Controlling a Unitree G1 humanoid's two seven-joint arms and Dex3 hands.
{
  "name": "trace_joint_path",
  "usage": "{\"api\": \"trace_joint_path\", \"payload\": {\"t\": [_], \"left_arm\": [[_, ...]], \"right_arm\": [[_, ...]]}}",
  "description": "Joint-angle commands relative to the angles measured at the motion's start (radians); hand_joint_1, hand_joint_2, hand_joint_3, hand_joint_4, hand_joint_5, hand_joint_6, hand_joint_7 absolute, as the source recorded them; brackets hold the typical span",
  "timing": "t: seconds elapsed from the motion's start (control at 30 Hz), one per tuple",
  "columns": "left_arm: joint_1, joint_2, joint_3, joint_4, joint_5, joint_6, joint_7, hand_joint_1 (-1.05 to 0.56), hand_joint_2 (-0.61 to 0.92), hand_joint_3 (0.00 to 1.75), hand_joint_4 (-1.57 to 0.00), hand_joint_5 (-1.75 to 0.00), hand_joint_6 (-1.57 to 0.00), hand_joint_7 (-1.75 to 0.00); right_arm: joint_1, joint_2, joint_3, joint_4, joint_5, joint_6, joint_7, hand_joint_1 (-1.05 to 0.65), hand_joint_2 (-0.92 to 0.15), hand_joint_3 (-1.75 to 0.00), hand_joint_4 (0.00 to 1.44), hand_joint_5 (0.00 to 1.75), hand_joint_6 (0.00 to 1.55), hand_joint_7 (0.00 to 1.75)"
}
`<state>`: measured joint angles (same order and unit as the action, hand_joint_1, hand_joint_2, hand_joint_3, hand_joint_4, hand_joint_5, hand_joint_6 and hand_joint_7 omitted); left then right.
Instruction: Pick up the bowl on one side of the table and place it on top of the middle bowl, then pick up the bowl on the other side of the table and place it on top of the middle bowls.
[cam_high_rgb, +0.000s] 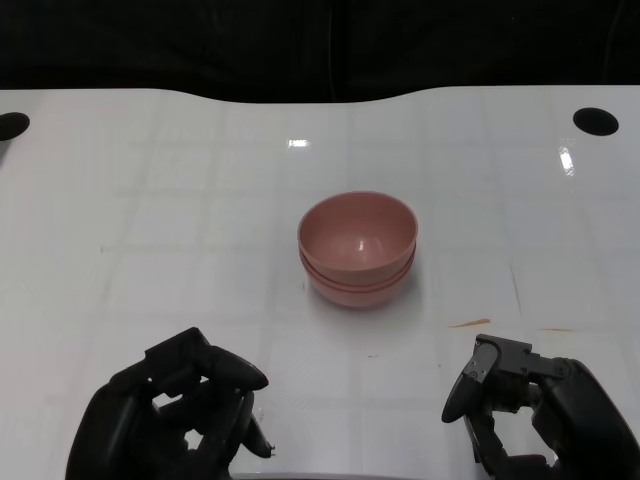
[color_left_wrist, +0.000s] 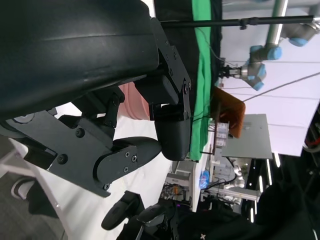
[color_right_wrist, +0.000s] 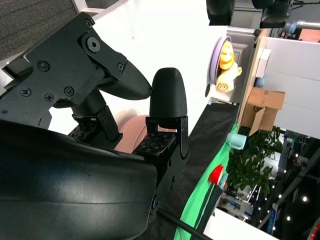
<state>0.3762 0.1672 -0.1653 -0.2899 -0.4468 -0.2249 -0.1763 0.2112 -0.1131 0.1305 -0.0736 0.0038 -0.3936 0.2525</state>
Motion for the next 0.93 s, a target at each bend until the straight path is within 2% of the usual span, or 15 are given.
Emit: {"api": "trace_joint_path", "payload": {"t": [0.03,0.1,0.3,0.5,0.67,0.93], "left_arm": [[0.003,-0.013,0.031,-0.010,-0.032,0.045,-0.030,-0.13,0.47,1.26,-0.92,-1.63,-0.89,-1.42],[0.002,-0.023,0.042,-0.012,-0.033,0.059,-0.043,-0.13,0.47,1.25,-0.92,-1.63,-0.89,-1.42],[-0.071,-0.072,0.110,0.147,-0.095,0.024,-0.186,-0.15,0.45,1.20,-0.92,-1.67,-0.88,-1.46],[-0.087,-0.103,0.151,0.189,-0.089,0.021,-0.247,-0.18,0.49,1.12,-0.91,-1.67,-0.87,-1.46],[-0.089,-0.120,0.171,0.197,-0.085,0.036,-0.268,-0.17,0.55,0.97,-0.92,-1.63,-0.89,-1.43],[-0.079,-0.131,0.186,0.193,-0.090,0.058,-0.290,-0.16,0.57,0.95,-0.92,-1.62,-0.89,-1.42]], "right_arm": [[0.005,-0.008,-0.005,-0.010,0.015,0.005,0.006,-0.16,-0.48,-1.29,0.81,1.73,0.79,1.39],[0.005,-0.009,-0.005,-0.009,0.016,0.005,0.007,-0.16,-0.47,-1.29,0.81,1.72,0.79,1.39],[-0.005,-0.009,-0.012,0.011,0.016,-0.002,0.006,-0.17,-0.49,-1.24,0.79,1.67,0.78,1.33],[-0.012,-0.002,-0.011,0.035,0.016,-0.020,0.007,-0.18,-0.50,-1.21,0.79,1.66,0.79,1.30],[-0.020,0.001,-0.010,0.070,0.015,-0.056,0.008,-0.19,-0.52,-1.17,0.76,1.64,0.77,1.30],[-0.017,0.006,-0.005,0.083,-0.006,-0.064,-0.004,-0.19,-0.49,-1.18,0.78,1.65,0.77,1.31]]}}
